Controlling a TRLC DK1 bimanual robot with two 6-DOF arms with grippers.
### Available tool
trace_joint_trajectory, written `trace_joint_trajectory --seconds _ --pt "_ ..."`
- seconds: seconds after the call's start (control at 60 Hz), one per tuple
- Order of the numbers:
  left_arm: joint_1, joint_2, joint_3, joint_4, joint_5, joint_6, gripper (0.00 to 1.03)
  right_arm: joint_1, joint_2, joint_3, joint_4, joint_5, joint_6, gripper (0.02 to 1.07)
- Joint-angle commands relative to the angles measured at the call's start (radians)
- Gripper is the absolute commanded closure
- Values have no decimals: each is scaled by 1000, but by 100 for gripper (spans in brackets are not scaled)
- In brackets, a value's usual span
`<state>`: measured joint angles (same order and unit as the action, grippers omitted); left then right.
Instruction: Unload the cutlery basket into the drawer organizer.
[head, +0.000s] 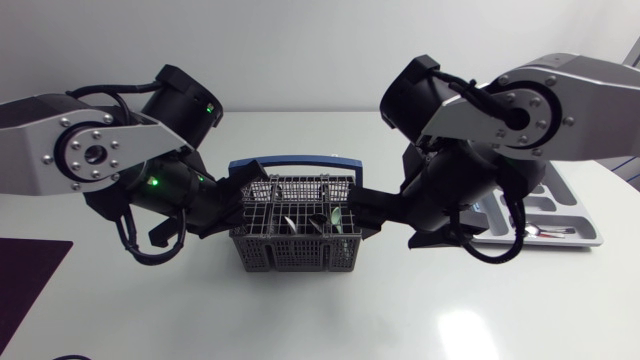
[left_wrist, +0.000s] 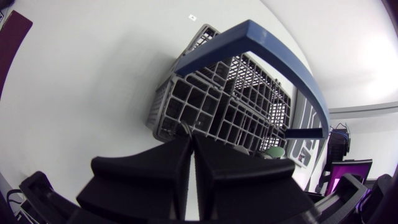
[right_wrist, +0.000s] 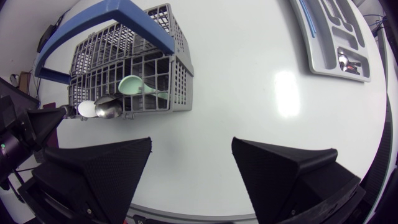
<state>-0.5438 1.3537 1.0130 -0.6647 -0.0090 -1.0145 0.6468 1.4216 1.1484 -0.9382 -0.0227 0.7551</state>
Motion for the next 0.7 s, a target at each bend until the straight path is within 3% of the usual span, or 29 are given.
trace_joint_trajectory --seconds 0.0,0.15,0.3,0.683 --pt "21 -41 -24 -4 -8 -29 99 -1 8 -33 1 1 -10 14" --pt "30 -85 -22 -4 -5 -27 99 1 5 -38 1 1 -10 14" --pt "54 -128 -19 -6 75 -32 99 2 2 -46 1 1 -10 14" --pt "54 -226 -11 -6 110 -36 99 7 -13 -50 1 -2 -37 14"
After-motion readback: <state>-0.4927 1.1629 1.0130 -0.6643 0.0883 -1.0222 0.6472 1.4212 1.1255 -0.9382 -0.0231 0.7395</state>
